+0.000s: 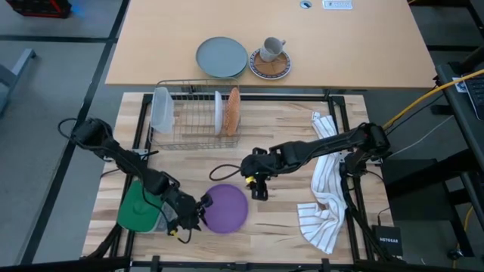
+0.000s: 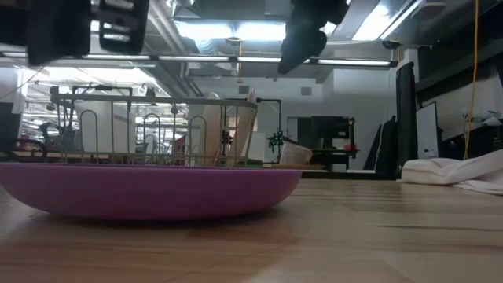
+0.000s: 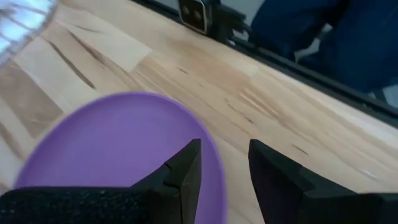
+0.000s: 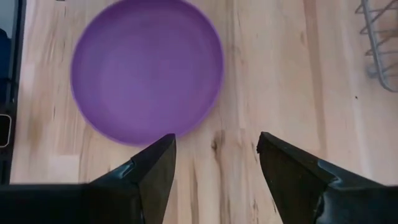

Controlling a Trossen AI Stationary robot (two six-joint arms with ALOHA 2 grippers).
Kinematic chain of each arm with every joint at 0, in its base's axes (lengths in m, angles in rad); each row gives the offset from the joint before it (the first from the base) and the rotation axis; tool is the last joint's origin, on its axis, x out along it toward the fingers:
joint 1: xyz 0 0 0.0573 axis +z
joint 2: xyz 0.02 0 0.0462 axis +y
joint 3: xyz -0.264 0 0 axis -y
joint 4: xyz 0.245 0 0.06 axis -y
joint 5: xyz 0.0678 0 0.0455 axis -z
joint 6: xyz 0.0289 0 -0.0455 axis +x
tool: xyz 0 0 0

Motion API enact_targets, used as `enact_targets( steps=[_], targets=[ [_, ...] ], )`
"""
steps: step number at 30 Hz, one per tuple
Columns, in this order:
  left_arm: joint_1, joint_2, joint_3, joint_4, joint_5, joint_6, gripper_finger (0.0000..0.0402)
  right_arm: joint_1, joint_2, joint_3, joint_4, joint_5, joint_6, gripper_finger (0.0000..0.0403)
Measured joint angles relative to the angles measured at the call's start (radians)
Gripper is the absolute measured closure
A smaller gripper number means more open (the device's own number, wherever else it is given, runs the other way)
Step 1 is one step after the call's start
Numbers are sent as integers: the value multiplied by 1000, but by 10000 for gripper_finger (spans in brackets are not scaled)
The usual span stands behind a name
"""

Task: Sort dishes
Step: Put the purple plate into the dish rack

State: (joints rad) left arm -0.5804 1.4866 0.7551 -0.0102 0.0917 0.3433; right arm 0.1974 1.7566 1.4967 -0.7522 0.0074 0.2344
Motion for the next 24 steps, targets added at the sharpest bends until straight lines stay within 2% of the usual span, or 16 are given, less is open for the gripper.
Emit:
enact_targets(
  steps=[8, 15, 24],
  targets=[
    [-8, 69, 8, -8, -33, 38, 279, 0, 42, 0, 49, -1, 0, 171],
    [-15, 66, 7, -9, -61, 57, 279, 0, 67, 0, 55, -7, 0, 171],
    [-23, 64, 90, 1, -82, 117, 279, 0, 70, 0, 55, -10, 0, 171]
  ],
)
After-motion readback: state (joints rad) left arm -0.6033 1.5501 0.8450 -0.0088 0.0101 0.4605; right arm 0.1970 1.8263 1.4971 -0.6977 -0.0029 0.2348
